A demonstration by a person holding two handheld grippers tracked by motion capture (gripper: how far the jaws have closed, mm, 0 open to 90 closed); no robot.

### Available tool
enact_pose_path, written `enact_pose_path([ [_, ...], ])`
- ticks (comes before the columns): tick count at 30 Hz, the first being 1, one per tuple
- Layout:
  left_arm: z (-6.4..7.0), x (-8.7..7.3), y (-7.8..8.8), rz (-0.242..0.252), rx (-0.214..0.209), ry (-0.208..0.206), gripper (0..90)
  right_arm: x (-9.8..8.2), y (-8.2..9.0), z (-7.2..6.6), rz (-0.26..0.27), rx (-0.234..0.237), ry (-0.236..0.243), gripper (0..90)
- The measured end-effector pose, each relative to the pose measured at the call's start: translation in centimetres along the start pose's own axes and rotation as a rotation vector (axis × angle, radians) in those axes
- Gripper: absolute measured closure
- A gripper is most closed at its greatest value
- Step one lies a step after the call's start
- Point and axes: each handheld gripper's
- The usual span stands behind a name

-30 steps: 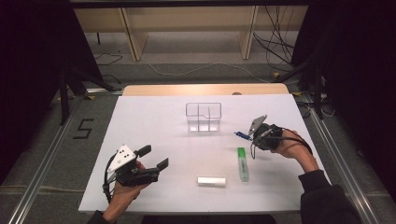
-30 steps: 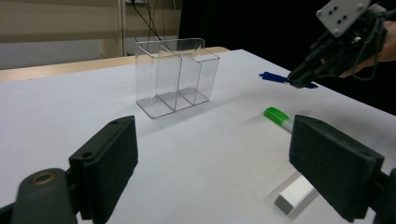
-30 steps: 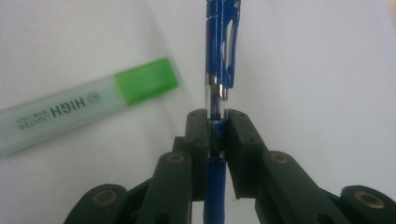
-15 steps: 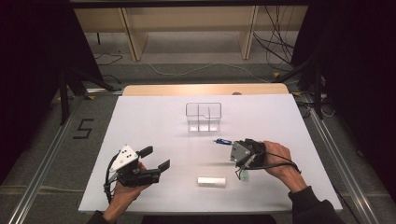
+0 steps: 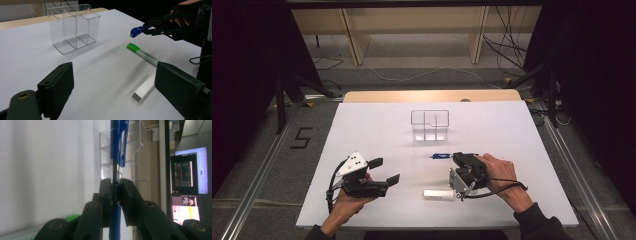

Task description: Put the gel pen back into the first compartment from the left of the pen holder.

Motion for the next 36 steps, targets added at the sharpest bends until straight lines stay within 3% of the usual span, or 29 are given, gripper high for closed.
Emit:
enact_pose_path([
  [9, 0.1, 2.4, -1.6, -0.144, -0.037, -0.039, 15.4, 1.7, 0.7, -1.2, 0.047, -0.086, 0.126, 80.2],
  [15, 0.9, 3.9, -3.0, -0.219, -0.058, -0.082, 15.4, 2.5, 0.8, -1.9, 0.049, -0.124, 0.207, 80.2],
  [27, 1.7, 4.9, -6.2, -0.377, -0.096, -0.130, 19.0, 3.4, 1.0, -2.9, 0.076, -0.181, 0.343, 80.2],
  [36, 1.9, 5.4, -7.3, -0.430, -0.162, -0.152, 30.2, 3.8, 1.1, -3.5, 0.085, -0.179, 0.382, 80.1],
])
Point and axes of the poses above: each handheld gripper's, and its own axes: y roughly backward along the jaws, x roughly out of its top, z roughly to its right, and after that the axes turned 1 degree about z, right-handed
